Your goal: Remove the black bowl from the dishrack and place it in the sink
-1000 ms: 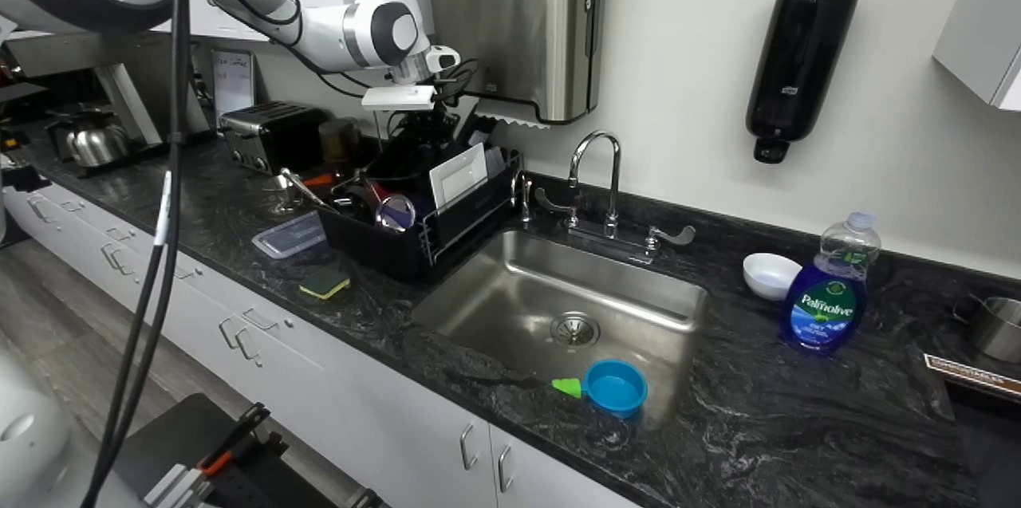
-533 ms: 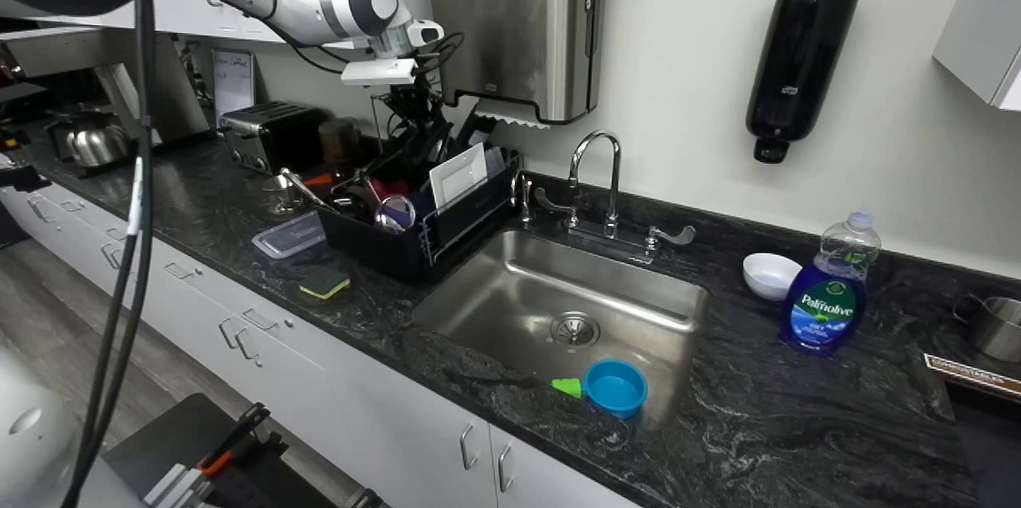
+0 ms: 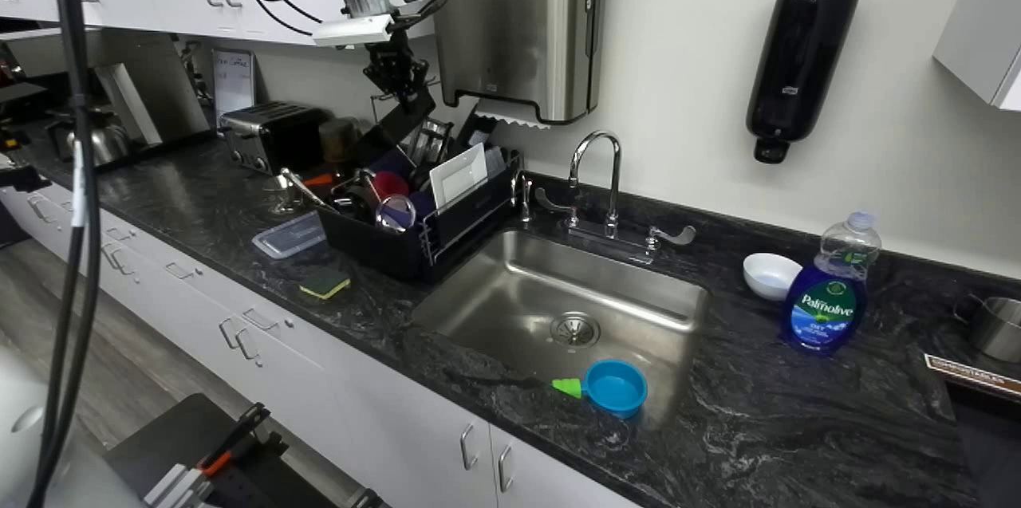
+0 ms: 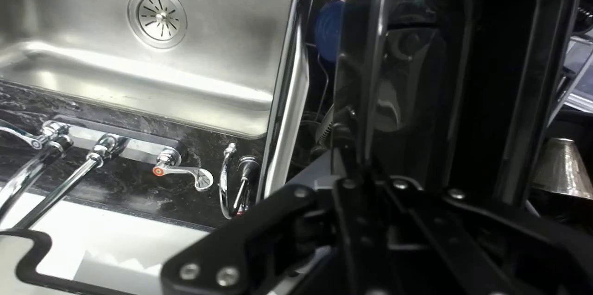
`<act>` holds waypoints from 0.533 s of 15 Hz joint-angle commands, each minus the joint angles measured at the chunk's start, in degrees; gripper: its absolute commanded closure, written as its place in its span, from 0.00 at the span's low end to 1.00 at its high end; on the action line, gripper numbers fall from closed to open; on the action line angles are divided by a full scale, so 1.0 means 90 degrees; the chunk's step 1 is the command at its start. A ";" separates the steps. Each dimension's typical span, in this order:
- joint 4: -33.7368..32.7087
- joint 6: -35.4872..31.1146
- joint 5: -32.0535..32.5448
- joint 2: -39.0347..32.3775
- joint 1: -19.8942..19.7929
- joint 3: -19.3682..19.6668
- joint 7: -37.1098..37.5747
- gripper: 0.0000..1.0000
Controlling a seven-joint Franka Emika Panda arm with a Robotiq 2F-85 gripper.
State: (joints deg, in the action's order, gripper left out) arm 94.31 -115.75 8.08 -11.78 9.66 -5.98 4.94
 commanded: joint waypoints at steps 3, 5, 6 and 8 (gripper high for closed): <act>-0.0004 0.0396 -0.0181 0.0081 -0.0328 0.0223 -0.0001 0.98; 0.0009 0.0453 -0.0267 0.0098 -0.0474 0.0330 0.0005 0.98; 0.0026 0.0484 -0.0334 0.0113 -0.0548 0.0380 -0.0002 0.98; 0.0071 0.0574 -0.0520 0.0149 -0.0685 0.0459 -0.0030 0.98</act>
State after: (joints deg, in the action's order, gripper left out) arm 94.33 -112.40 6.06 -11.35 4.79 -2.14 4.94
